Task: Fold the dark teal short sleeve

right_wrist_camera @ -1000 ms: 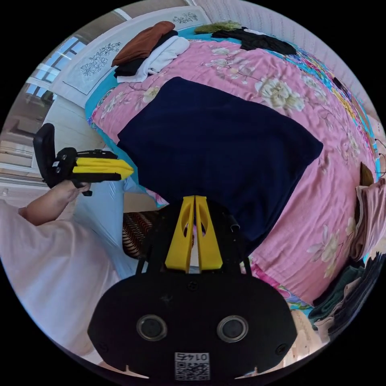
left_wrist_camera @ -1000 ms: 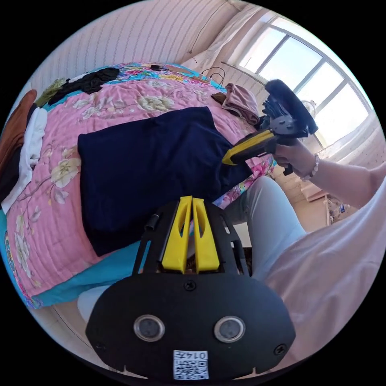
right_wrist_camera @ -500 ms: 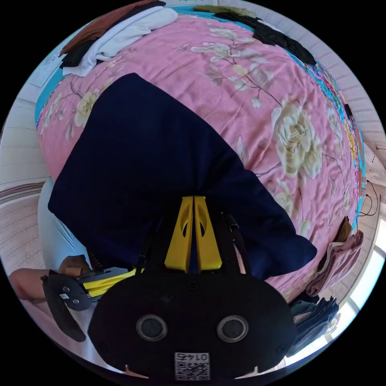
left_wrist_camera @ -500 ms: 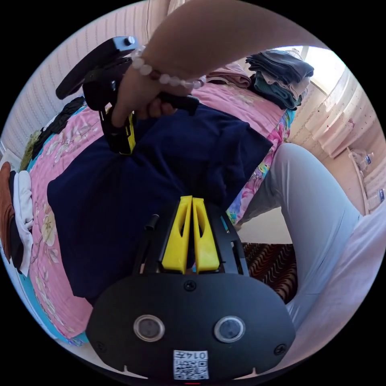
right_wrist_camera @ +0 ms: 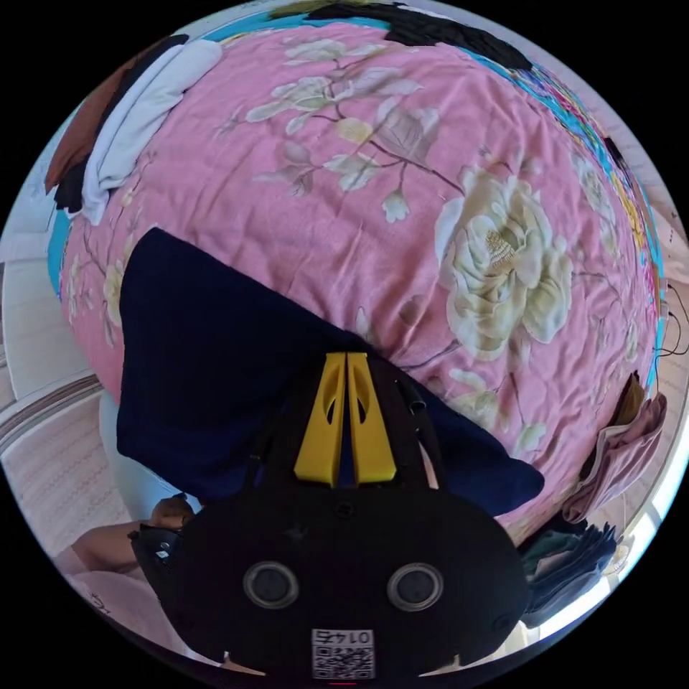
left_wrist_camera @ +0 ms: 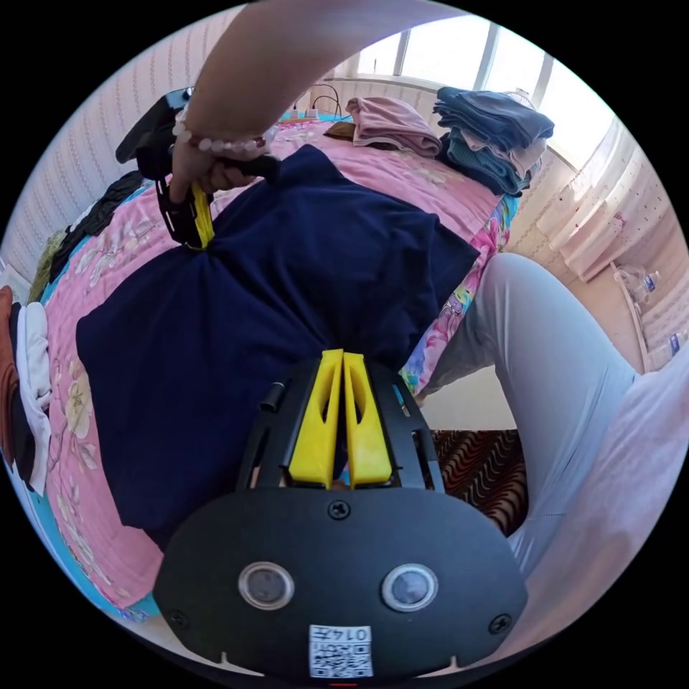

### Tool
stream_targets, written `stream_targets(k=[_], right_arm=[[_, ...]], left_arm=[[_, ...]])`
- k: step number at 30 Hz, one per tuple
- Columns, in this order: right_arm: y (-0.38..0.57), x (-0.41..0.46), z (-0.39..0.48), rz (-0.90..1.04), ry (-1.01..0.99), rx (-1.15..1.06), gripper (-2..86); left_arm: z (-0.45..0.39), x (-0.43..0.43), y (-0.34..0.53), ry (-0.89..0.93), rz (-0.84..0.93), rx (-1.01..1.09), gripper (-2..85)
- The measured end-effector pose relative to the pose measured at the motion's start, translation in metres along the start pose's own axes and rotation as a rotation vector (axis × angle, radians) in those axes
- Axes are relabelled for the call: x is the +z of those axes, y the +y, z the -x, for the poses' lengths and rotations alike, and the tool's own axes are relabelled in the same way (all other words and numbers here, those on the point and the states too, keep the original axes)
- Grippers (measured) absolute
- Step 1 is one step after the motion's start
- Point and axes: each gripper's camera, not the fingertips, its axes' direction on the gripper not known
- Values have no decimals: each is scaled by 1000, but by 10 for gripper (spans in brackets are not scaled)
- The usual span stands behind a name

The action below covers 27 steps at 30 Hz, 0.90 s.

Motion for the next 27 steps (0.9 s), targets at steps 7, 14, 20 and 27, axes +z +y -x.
stream_targets(k=[7, 14, 20, 27], right_arm=[[65, -4, -39, -206, -153, 47, -7], [258, 19, -85, -391, -116, 229, 42], [355, 77, -117, -316, -187, 381, 86], [379, 103, -152, -359, -492, 363, 7]], left_arm=[[-7, -21, 10, 10, -84, 1, -7], [-38, -45, 15, -29, -222, 57, 71], [-71, -40, -11, 2, -210, 138, 130], [-94, -12, -54, 3, -129, 191, 194]])
